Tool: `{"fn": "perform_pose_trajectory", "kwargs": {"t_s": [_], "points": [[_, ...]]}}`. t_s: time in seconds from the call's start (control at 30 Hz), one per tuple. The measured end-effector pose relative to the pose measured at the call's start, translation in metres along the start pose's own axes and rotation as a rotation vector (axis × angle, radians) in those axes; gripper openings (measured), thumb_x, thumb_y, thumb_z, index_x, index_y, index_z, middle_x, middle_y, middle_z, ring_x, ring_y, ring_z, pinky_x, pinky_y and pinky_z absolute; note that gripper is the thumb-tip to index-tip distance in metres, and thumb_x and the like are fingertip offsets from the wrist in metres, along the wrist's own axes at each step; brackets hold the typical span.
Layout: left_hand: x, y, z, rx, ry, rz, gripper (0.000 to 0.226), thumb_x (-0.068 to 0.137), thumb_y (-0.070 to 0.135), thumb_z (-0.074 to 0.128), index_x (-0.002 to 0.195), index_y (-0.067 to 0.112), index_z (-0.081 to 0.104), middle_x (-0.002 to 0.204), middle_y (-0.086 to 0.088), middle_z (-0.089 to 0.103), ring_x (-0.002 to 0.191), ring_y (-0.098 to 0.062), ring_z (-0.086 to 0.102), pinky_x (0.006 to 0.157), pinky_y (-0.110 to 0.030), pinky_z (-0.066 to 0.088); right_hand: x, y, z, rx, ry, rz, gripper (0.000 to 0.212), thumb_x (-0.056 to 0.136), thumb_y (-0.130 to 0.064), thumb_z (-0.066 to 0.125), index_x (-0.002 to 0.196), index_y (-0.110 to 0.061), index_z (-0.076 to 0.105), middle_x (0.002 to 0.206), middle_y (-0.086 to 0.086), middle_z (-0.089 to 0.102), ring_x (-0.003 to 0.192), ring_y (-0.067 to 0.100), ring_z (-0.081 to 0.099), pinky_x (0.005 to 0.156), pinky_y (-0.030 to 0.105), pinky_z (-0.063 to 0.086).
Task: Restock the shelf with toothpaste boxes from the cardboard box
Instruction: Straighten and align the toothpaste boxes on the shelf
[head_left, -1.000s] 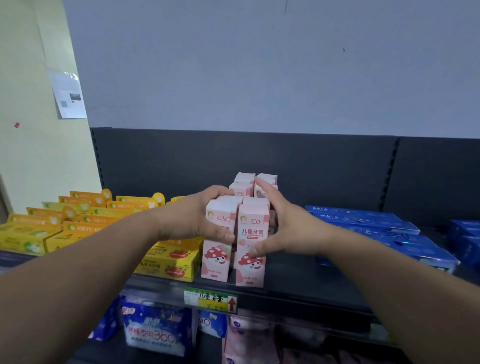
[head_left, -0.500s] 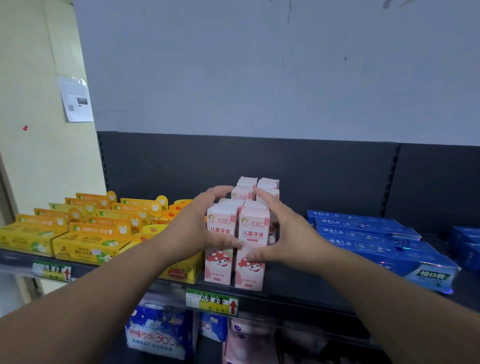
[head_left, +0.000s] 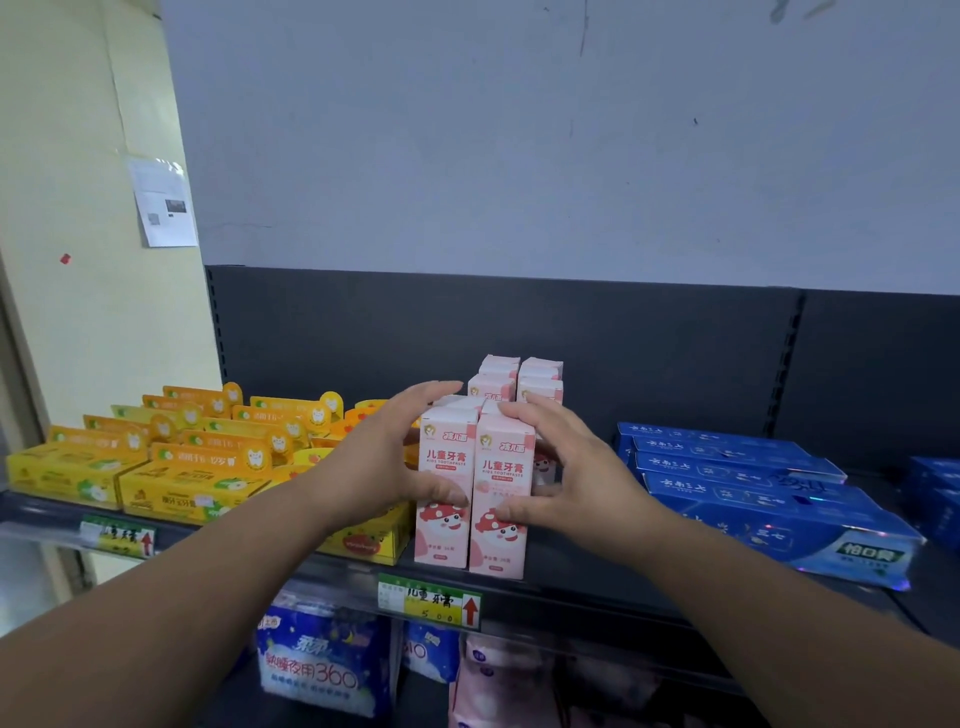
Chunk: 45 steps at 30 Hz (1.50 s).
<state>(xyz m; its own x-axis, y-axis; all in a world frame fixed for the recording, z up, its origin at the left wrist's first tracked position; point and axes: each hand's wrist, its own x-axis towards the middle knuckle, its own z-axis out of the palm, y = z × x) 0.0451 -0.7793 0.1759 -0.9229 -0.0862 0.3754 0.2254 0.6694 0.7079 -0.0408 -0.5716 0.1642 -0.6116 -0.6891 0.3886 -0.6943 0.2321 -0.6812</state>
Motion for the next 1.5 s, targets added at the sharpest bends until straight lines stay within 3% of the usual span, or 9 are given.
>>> {"fn": "perform_pose_trajectory", "kwargs": {"t_s": [0.07, 0.17, 0.47, 0.67, 0.9, 1.03, 1.17, 1.33, 1.5], "points": [[-0.001, -0.002, 0.002, -0.007, -0.025, -0.033, 0.103, 0.065, 0.013, 0.086, 0.141, 0.047, 0.027, 0.126, 0.019, 0.053, 0.114, -0.01, 0.056, 0.072, -0.027, 0.06, 0.0, 0.0, -0.002, 0.003, -0.01, 0.019, 0.091, 0.07, -0.014, 0.086, 0.137, -0.052, 0.037, 0.154, -0.019, 0.019, 0.135, 0.007, 0.034, 0.085, 0.023, 0.057], [-0.003, -0.003, 0.006, -0.001, -0.053, -0.073, 0.101, 0.068, 0.011, 0.084, 0.137, 0.053, 0.024, 0.116, 0.019, 0.058, 0.111, -0.008, 0.057, 0.074, -0.03, 0.06, -0.001, -0.001, -0.004, -0.022, -0.012, 0.022, 0.092, 0.071, -0.016, 0.085, 0.14, -0.048, 0.035, 0.144, -0.02, 0.03, 0.128, 0.003, 0.04, 0.082, 0.014, 0.054], [-0.004, 0.0, 0.003, 0.001, -0.102, -0.083, 0.091, 0.068, 0.008, 0.083, 0.13, 0.049, 0.031, 0.11, 0.014, 0.062, 0.107, -0.008, 0.06, 0.073, -0.03, 0.06, -0.003, -0.003, -0.002, 0.013, 0.013, 0.034, 0.091, 0.069, -0.014, 0.087, 0.14, -0.045, 0.039, 0.131, -0.02, 0.034, 0.125, 0.008, 0.044, 0.083, 0.031, 0.059], [-0.006, 0.005, 0.003, 0.061, -0.041, -0.072, 0.111, 0.057, 0.018, 0.09, 0.14, 0.047, 0.022, 0.119, 0.019, 0.056, 0.109, -0.009, 0.058, 0.078, -0.027, 0.059, -0.002, -0.006, -0.006, -0.111, 0.015, 0.018, 0.097, 0.069, -0.025, 0.087, 0.144, -0.047, 0.029, 0.136, -0.024, 0.031, 0.123, -0.002, 0.038, 0.08, 0.01, 0.05], [-0.004, 0.014, -0.005, 0.128, -0.041, -0.047, 0.109, 0.055, 0.034, 0.087, 0.142, 0.044, 0.022, 0.129, 0.025, 0.043, 0.121, -0.007, 0.047, 0.076, -0.018, 0.054, 0.001, -0.002, -0.013, -0.129, 0.027, -0.009, 0.099, 0.062, -0.038, 0.089, 0.142, -0.05, 0.032, 0.142, -0.024, 0.033, 0.128, 0.004, 0.042, 0.099, 0.037, 0.051], [0.001, 0.019, -0.019, 0.193, 0.041, 0.01, 0.087, 0.065, 0.056, 0.061, 0.143, 0.043, 0.024, 0.144, 0.023, 0.035, 0.121, 0.001, 0.042, 0.091, -0.021, 0.048, 0.008, -0.003, -0.025, -0.058, 0.092, -0.014, 0.084, 0.066, -0.062, 0.072, 0.14, -0.047, 0.037, 0.14, -0.021, 0.038, 0.121, 0.004, 0.05, 0.099, 0.032, 0.049], [0.023, 0.033, -0.036, 0.232, 0.108, 0.078, 0.061, 0.083, 0.058, 0.035, 0.14, 0.038, 0.037, 0.136, 0.022, 0.043, 0.114, 0.005, 0.045, 0.08, -0.008, 0.037, 0.025, -0.005, -0.049, -0.185, 0.268, -0.028, 0.044, 0.093, -0.047, 0.049, 0.136, -0.035, 0.049, 0.131, -0.012, 0.049, 0.106, 0.002, 0.056, 0.084, 0.011, 0.04], [0.07, 0.036, -0.046, 0.317, 0.002, 0.029, 0.028, 0.096, 0.039, 0.049, 0.123, 0.039, 0.056, 0.118, 0.023, 0.054, 0.107, 0.001, 0.049, 0.082, -0.018, 0.039, 0.052, 0.002, -0.067, -0.403, 0.155, 0.139, 0.037, 0.095, -0.038, 0.056, 0.132, -0.038, 0.053, 0.124, -0.014, 0.055, 0.108, 0.006, 0.052, 0.088, 0.022, 0.039], [0.108, 0.021, -0.044, 0.423, -0.222, 0.005, 0.029, 0.092, 0.033, 0.06, 0.121, 0.034, 0.062, 0.117, 0.02, 0.059, 0.109, -0.004, 0.055, 0.091, -0.024, 0.045, 0.07, 0.016, -0.064, -0.432, 0.086, 0.248, 0.041, 0.087, -0.038, 0.068, 0.126, -0.036, 0.059, 0.122, -0.016, 0.06, 0.105, 0.006, 0.058, 0.097, 0.029, 0.047]]}}
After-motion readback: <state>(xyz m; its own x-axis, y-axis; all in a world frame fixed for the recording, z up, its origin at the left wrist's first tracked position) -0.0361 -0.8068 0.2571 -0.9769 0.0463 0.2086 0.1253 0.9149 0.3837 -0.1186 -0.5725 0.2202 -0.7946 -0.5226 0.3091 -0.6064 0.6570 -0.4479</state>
